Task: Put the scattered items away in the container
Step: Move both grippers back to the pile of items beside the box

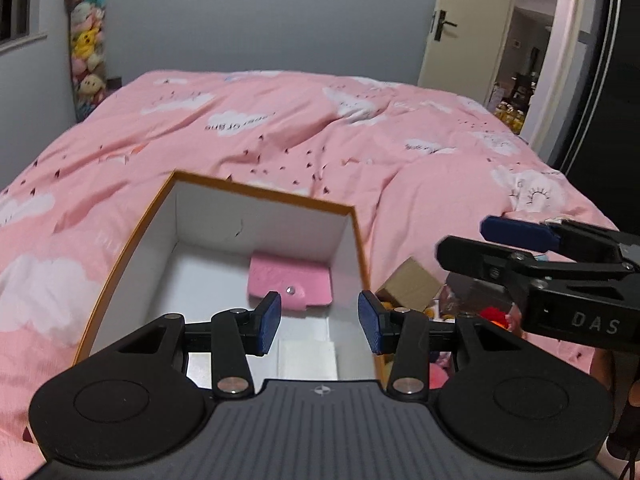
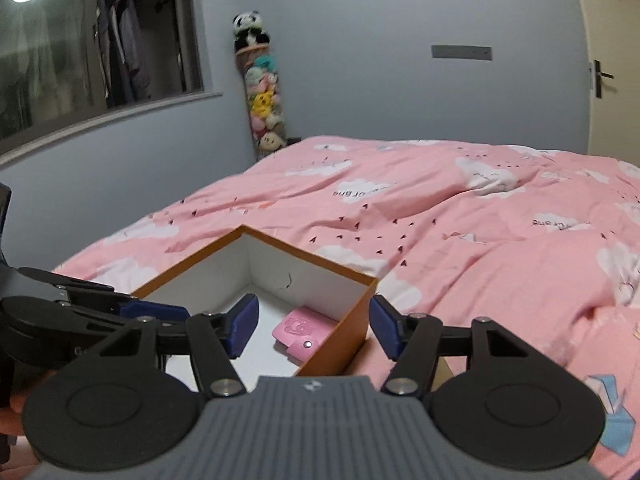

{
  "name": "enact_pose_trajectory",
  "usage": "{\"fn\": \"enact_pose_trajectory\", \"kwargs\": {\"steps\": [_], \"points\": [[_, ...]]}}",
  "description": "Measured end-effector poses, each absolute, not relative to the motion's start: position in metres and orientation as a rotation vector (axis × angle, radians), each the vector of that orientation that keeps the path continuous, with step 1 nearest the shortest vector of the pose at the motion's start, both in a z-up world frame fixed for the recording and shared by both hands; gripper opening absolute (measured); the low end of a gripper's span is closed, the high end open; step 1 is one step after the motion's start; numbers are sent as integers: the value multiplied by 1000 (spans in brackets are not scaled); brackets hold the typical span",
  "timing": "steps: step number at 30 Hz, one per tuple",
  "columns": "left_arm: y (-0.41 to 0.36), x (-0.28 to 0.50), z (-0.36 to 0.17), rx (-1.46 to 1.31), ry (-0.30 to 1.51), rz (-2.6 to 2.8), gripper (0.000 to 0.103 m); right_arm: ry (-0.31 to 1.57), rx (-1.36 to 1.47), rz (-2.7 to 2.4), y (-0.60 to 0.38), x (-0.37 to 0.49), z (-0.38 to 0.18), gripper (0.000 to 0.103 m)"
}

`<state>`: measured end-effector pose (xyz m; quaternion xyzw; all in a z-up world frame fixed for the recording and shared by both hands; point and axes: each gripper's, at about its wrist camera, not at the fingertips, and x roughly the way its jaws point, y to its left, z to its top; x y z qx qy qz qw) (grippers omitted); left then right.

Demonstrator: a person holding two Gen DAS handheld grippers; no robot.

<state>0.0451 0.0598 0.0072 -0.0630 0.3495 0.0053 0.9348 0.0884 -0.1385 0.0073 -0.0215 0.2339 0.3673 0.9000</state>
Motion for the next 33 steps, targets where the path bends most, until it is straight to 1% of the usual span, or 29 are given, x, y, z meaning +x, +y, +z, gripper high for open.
{"fn": "enact_pose_trajectory", "kwargs": {"steps": [8, 10, 12, 13, 15, 23, 26, 27, 28, 33], "points": [[44, 43, 7, -112, 713, -93, 50, 536, 42, 569, -196, 80, 2, 61], [34, 41, 6, -82, 715, -130, 50, 546, 26, 531, -206, 75, -5, 53], [26, 42, 2, -58, 732, -164, 50, 569, 14, 503, -214, 71, -13, 49], [22, 43, 0, -53, 742, -175, 47, 584, 16, 493, -218, 68, -17, 46], [15, 42, -5, -47, 759, -194, 46, 615, 17, 474, -225, 64, -25, 43], [-9, 44, -12, -7, 785, -265, 46, 698, -40, 415, -237, 63, -45, 44], [-15, 44, -13, 13, 793, -283, 46, 734, -74, 427, -230, 66, -53, 48], [-17, 44, -14, 21, 798, -289, 46, 742, -97, 422, -227, 66, -56, 52], [-20, 44, -16, 31, 803, -296, 46, 750, -122, 409, -224, 67, -60, 54], [-30, 45, -25, 75, 830, -329, 48, 777, -181, 377, -219, 73, -72, 56]]}}
